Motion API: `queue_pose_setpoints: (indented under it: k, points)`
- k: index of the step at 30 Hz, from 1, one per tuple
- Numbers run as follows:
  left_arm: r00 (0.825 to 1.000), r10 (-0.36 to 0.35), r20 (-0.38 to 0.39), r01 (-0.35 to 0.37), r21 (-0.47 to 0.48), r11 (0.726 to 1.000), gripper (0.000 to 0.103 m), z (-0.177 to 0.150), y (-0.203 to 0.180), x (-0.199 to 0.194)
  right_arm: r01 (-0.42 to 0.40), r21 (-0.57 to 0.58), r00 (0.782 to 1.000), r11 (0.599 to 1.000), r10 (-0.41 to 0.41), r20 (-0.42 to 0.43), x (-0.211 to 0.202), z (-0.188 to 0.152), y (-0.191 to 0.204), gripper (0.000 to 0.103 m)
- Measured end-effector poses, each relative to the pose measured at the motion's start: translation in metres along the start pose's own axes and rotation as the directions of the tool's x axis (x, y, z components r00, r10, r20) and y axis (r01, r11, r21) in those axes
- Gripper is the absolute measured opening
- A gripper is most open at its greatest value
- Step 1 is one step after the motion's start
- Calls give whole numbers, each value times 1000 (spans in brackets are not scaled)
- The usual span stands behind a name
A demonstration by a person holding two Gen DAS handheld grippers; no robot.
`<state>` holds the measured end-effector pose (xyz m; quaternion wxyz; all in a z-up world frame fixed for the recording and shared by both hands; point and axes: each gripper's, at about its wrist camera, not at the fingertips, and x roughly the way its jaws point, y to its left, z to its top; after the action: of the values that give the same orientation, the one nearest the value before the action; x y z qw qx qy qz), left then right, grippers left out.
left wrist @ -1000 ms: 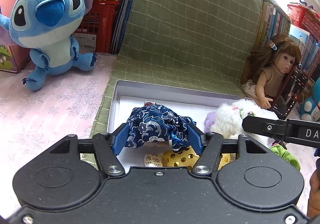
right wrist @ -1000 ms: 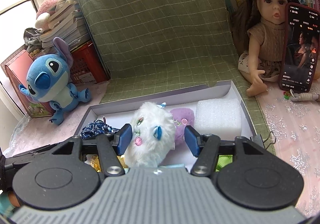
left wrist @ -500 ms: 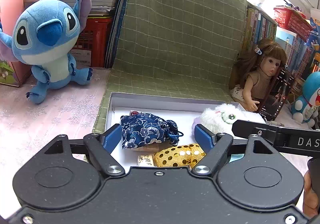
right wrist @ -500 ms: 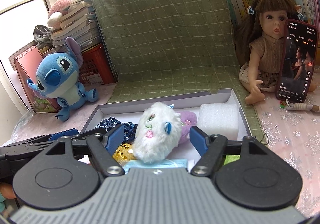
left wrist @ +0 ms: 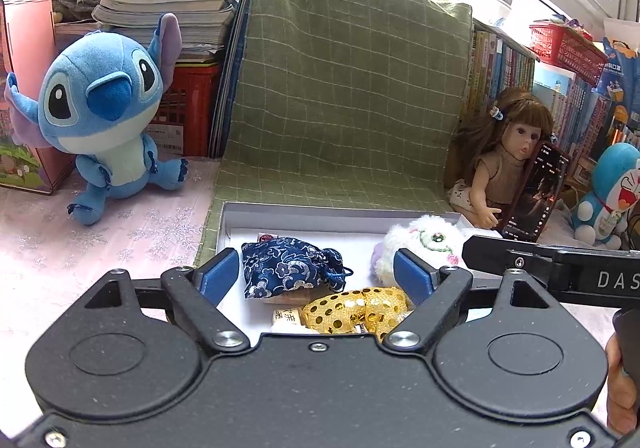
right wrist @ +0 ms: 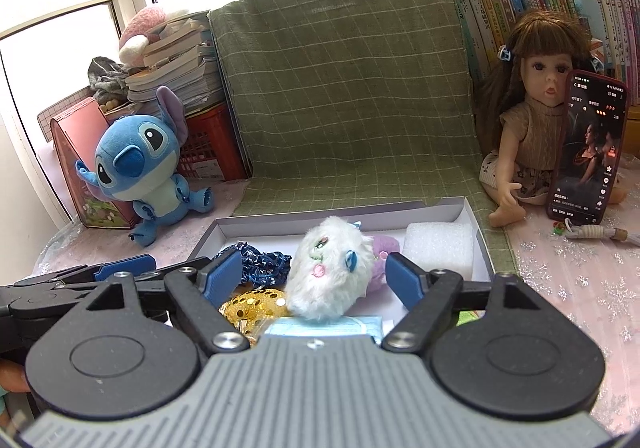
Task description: Organize soft objects
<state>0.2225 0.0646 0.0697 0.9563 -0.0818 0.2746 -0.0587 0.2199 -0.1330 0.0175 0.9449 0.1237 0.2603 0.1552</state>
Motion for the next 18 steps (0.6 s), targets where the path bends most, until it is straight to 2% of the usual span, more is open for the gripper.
queue_pose_setpoints:
  k: [11, 18]
  points:
    - [999, 3, 51, -8, 95, 995, 91, -19, -22, -45, 40, -42, 994, 998, -36, 101, -45, -17, 0, 98]
    - [998, -11, 64, 5, 101, 995, 92, -40, -31, -67, 94, -107, 985, 990, -76, 156, -70, -35, 5, 103]
